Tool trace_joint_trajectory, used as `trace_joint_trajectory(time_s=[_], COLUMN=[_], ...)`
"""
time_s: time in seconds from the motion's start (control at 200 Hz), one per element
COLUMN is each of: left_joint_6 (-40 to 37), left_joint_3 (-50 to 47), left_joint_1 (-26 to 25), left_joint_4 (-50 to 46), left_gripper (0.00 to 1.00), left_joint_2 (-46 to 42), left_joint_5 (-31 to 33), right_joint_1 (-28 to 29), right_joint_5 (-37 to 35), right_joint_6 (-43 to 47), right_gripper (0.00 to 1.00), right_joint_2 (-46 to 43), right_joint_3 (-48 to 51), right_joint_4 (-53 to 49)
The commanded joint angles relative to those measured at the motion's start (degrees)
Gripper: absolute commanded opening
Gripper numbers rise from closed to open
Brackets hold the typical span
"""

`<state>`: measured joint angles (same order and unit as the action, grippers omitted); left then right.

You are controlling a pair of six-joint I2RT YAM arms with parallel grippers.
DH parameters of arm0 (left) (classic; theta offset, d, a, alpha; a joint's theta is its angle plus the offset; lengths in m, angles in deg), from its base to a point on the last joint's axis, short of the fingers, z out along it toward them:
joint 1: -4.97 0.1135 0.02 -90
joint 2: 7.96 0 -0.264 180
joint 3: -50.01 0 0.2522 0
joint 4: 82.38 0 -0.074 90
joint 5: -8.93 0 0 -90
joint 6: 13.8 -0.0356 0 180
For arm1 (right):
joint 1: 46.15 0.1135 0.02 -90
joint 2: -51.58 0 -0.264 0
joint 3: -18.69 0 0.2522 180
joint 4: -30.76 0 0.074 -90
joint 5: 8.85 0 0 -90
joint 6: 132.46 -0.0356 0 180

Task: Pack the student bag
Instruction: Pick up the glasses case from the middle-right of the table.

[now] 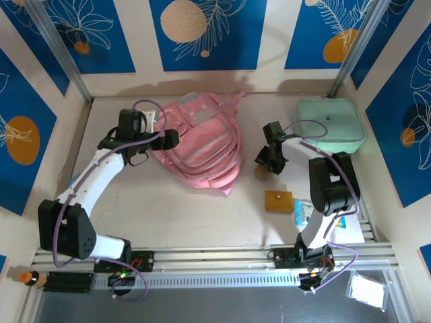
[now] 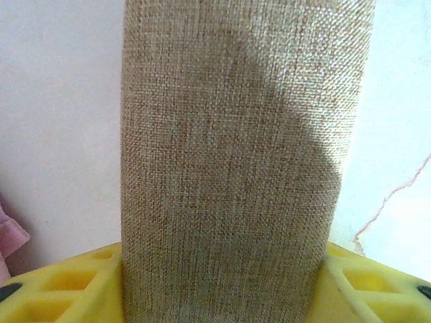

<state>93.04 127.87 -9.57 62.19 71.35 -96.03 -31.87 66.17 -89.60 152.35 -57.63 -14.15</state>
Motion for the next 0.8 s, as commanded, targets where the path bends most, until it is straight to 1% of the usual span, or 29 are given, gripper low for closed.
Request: trace_joint_trajectory(time_s=[0.0,0.12,0.225,0.3,0.395,0.515,0.635,0.795], left_joint_6=[-1.3,-6.3,-13.6,-17.5,-19.5,-21.1,-22.7,-26.7], left_joint_3=[-0.5,2.5,7.5,10.7,14.3,18.0,21.7,26.0], left_joint_1=[-4.0,-10.4,-16.1,-19.0,-20.5,-21.3,-22.1,-24.5], left_joint_4=[3.9,1.0,-4.9,-8.4,-10.8,-12.5,-14.6,-18.2], left_gripper=[1.0,0.99,0.81,0.75,0.66,0.6,0.52,0.51], left_joint_2=[-0.1,4.0,10.2,14.8,19.7,24.1,28.4,33.2], left_joint_5=[-2.4,1.2,5.0,9.1,11.9,13.0,15.4,21.3], right_joint_1=[0.2,0.3,0.3,0.2,0.2,-0.2,-0.4,-0.4], right_joint_5=[0.6,1.8,3.4,5.1,6.2,6.6,7.5,8.3], right_joint_6=[0.1,0.0,-0.3,-0.2,-0.2,-0.5,-1.1,-1.8], right_gripper=[0.45,0.44,0.44,0.44,0.44,0.44,0.44,0.44], right_joint_2=[-1.4,-5.1,-9.3,-12.1,-15.0,-16.8,-17.6,-17.8], right_joint_3=[0.2,2.2,4.6,6.5,8.3,8.9,9.5,9.8], right_joint_4=[0.1,3.0,5.9,8.5,10.5,10.5,10.8,11.3])
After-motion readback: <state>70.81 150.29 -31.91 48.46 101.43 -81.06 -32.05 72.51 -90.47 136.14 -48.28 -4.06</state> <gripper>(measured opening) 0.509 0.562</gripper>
